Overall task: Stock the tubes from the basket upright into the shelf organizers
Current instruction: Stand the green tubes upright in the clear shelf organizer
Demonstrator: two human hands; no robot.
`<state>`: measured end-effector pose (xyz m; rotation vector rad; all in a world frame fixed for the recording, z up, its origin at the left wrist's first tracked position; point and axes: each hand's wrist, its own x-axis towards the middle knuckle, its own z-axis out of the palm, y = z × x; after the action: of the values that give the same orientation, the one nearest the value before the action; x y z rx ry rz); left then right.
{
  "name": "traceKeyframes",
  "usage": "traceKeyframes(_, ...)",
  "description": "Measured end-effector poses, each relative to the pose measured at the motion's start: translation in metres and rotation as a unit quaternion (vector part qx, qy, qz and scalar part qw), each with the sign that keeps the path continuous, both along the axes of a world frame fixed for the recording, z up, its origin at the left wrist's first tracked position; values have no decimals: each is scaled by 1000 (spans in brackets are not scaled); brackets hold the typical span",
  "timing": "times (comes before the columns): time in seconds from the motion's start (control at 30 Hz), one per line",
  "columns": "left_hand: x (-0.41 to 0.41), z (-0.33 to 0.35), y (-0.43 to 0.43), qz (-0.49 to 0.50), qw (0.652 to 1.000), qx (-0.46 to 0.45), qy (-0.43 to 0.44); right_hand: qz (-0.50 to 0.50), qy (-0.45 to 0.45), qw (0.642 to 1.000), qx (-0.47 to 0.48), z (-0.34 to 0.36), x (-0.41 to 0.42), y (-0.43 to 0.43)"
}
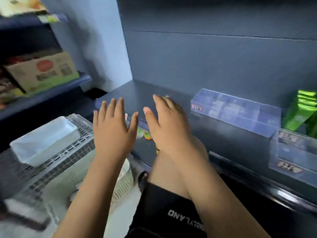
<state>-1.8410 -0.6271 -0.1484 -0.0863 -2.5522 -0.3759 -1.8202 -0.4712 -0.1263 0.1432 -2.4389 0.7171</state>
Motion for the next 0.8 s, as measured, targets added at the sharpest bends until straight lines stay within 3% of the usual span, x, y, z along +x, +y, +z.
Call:
traceKeyframes(0.17,48,-66,-127,147,981,-10,-123,137,-90,985,62,-62,-9,-129)
traceKeyframes(0.33,85,-141,-190,239,939,50,-243,239,-240,923,184,-142,5,-180)
traceKeyframes(0.57,74,-239,-227,276,876,131,-374,197,-402,877,176,-206,-22,-201)
traceKeyframes(0.67,64,-272,-233,266,851,220,-397,172,-450,865,140,-229,-38,-219)
traceKeyframes(0.7,57,-280,-235,279,826,290,-395,162,-459,863,132,-236,-43,-228)
traceKeyframes(0.8,27,-298,-243,340,649,596,-328,175,-469,853,150,-252,-49,-265)
